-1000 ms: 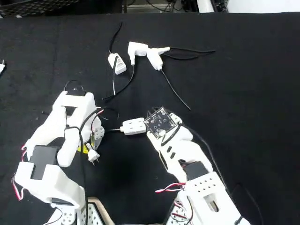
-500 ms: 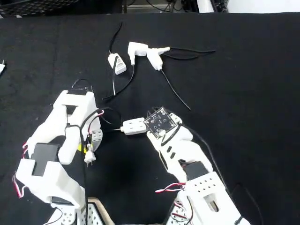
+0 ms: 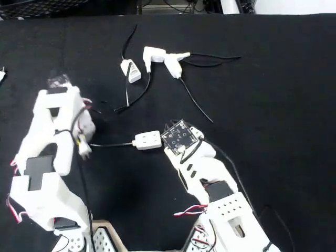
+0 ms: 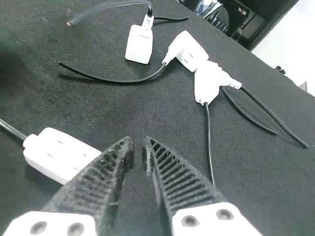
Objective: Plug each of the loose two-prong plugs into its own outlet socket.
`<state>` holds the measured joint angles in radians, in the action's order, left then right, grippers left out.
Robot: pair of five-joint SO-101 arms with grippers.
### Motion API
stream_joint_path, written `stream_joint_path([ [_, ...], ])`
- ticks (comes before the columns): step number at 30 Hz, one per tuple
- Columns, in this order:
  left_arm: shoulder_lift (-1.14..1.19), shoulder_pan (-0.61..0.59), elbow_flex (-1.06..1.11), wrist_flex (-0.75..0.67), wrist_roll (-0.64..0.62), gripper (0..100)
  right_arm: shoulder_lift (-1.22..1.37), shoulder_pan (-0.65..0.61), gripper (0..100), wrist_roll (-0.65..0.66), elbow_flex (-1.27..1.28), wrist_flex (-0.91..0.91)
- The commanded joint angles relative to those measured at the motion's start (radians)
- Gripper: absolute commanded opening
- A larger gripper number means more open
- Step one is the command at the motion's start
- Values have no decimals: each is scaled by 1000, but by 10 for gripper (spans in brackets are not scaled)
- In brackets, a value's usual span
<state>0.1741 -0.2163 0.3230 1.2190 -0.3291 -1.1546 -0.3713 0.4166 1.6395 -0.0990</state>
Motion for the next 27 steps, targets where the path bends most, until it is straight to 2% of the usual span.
stream_joint_path([
  [1,-8,-61,-127,-15,55,29,-18,-11,39,8,-7,5],
  [4,0,-79,-140,-32,118,29,-18,-11,39,8,-8,5],
  [12,203,-81,-105,-98,132,30,-18,-11,39,8,-8,5],
  [15,261,-88,-188,-23,132,57,-18,-11,39,8,-8,5],
  [19,282,-94,-248,103,133,177,-18,-11,39,8,-8,5],
  [22,288,-101,-248,112,135,209,-18,-11,39,8,-8,5],
  [27,285,-88,-251,112,221,209,-18,-11,39,8,-8,5],
])
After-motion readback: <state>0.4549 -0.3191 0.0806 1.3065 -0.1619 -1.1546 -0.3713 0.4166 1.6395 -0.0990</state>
